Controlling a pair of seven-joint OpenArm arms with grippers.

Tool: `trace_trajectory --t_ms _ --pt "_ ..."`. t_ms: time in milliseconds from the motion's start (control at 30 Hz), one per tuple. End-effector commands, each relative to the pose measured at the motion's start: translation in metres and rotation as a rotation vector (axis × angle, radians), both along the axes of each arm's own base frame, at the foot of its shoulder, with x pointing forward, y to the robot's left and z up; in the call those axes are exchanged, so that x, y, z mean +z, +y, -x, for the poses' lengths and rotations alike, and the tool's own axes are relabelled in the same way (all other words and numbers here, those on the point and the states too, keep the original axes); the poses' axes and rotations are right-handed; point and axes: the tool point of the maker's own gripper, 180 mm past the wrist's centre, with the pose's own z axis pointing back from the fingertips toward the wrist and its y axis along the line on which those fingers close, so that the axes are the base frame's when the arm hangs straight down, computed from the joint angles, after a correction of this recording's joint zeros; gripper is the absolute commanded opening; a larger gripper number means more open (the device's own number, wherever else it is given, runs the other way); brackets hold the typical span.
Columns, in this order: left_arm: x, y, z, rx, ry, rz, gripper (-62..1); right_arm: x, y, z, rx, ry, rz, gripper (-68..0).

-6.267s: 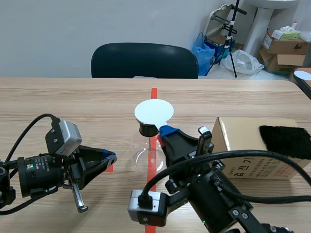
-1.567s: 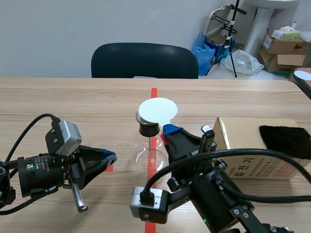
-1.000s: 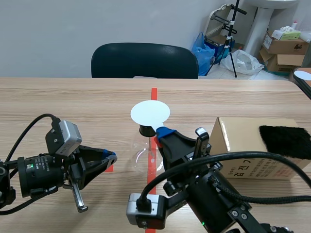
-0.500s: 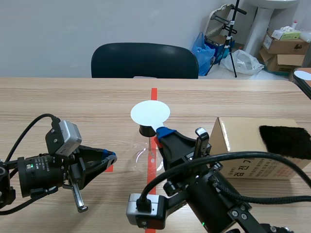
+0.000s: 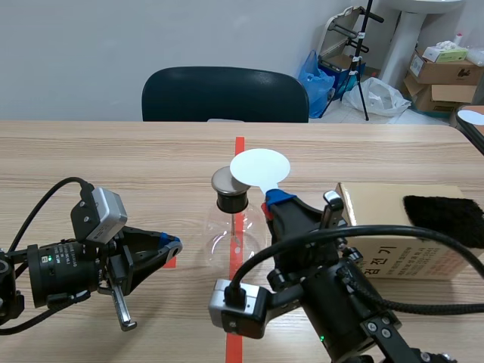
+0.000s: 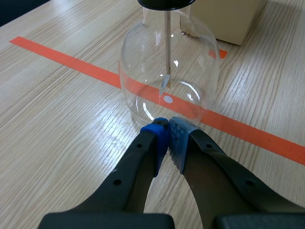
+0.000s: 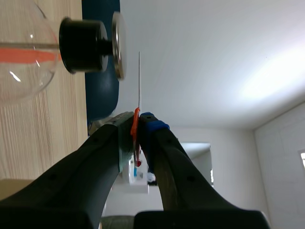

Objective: Do the electroscope experiment

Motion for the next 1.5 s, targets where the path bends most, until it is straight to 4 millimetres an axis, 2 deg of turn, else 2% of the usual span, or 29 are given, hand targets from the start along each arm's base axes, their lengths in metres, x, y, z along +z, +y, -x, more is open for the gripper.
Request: trace_trajectory --t_ms 0,500,767,1033,1467 --pt "0.013 -0.004 -0.004 0.004 -0.032 0.041 -59.2 0.014 -0.006 -0.007 -0.032 -0.041 -0.021 -66.7" --pt "0.013 -0.004 -0.004 0.004 -0.032 0.041 -59.2 0.015 -0.059 -0.022 -0.339 -0.041 -0.047 -66.6" --pt "0.013 -0.004 -0.004 0.004 -0.032 0.041 -59.2 0.015 -0.071 -0.024 -0.409 -0.04 -0.053 -66.6" --pt "0.013 -0.004 -0.004 0.004 -0.032 0.041 -59.2 0.015 -0.07 -0.024 -0.403 -0.04 -0.052 -66.7" --pt "0.013 -0.004 -0.004 0.004 -0.032 0.041 -59.2 0.015 -0.028 -0.016 -0.167 -0.041 -0.033 -66.7"
